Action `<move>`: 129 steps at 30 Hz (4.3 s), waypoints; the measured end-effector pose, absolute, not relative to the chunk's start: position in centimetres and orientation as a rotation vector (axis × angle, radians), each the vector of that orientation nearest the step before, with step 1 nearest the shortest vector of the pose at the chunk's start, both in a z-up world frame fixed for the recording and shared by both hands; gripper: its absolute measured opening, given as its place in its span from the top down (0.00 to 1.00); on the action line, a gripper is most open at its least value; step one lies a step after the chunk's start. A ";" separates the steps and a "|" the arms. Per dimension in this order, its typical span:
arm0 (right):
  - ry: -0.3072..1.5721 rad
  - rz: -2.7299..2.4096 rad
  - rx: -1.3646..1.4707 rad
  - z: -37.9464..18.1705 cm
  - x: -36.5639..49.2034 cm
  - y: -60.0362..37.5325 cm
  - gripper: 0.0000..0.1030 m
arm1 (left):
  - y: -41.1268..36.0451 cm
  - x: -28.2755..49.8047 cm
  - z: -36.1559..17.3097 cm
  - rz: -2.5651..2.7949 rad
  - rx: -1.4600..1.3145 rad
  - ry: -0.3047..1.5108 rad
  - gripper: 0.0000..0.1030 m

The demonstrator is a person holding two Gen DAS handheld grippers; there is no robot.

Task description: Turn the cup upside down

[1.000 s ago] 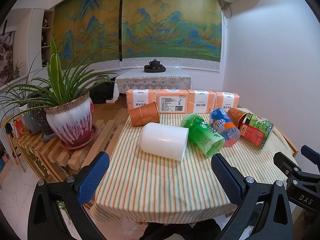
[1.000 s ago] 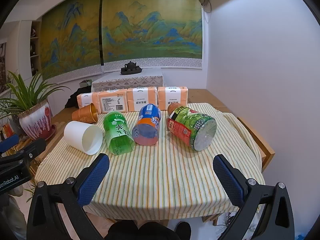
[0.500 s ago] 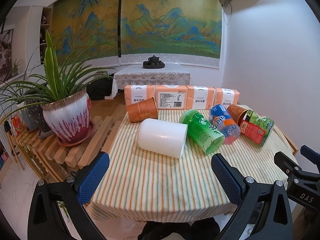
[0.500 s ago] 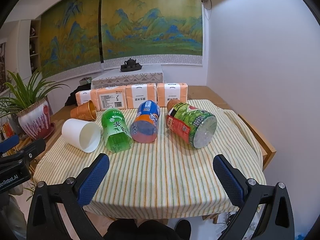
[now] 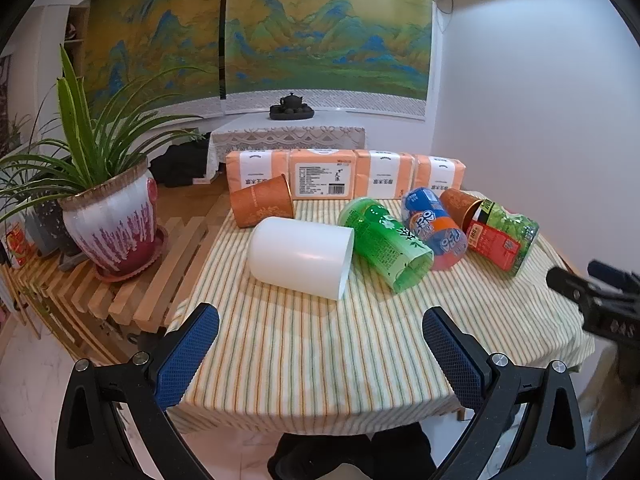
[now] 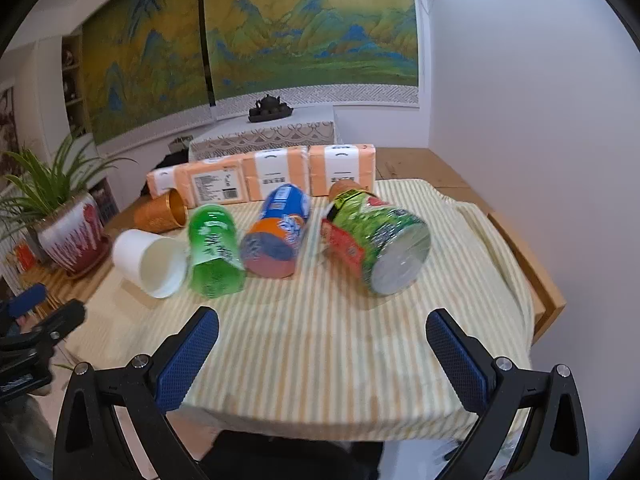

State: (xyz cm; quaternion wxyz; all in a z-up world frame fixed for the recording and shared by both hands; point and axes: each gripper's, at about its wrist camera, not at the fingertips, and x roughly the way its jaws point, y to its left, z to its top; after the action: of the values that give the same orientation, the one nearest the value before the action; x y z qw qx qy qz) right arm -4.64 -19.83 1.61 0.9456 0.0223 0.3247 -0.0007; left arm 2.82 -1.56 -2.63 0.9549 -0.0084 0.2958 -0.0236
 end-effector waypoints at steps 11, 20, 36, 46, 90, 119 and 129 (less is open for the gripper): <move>0.726 0.029 -0.130 2.2 2.0 -24.1 0.01 | -1.0 3.6 -2.8 -0.032 -0.032 0.618 0.00; 0.808 0.108 -0.237 0.8 6.6 -25.2 0.01 | -0.9 4.5 -3.6 -0.019 -0.025 0.646 0.00; 0.878 0.201 -0.229 -2.2 9.4 -26.0 0.03 | -1.2 5.7 -4.6 -0.004 -0.010 0.682 0.00; 0.871 0.201 -0.189 -2.0 7.8 -25.9 0.17 | -0.8 5.2 -4.4 -0.009 -0.011 0.674 0.00; 0.817 0.434 0.034 -0.8 0.3 -24.5 0.08 | -4.7 6.3 -4.1 -0.137 0.139 0.684 0.00; 0.710 -0.007 0.200 -1.2 -9.2 -25.1 0.08 | -12.1 8.5 -1.8 -0.573 0.606 0.719 0.00; 0.724 -0.066 0.255 -2.5 -11.3 -28.1 0.08 | -22.4 8.5 -2.9 -0.798 1.034 0.725 0.00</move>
State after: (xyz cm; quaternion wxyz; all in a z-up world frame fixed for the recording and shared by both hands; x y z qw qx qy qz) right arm -11.26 -28.07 -2.51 0.9268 0.1243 0.3530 -0.0323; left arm 8.51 -22.43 -2.88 0.7338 0.4704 0.3296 -0.3628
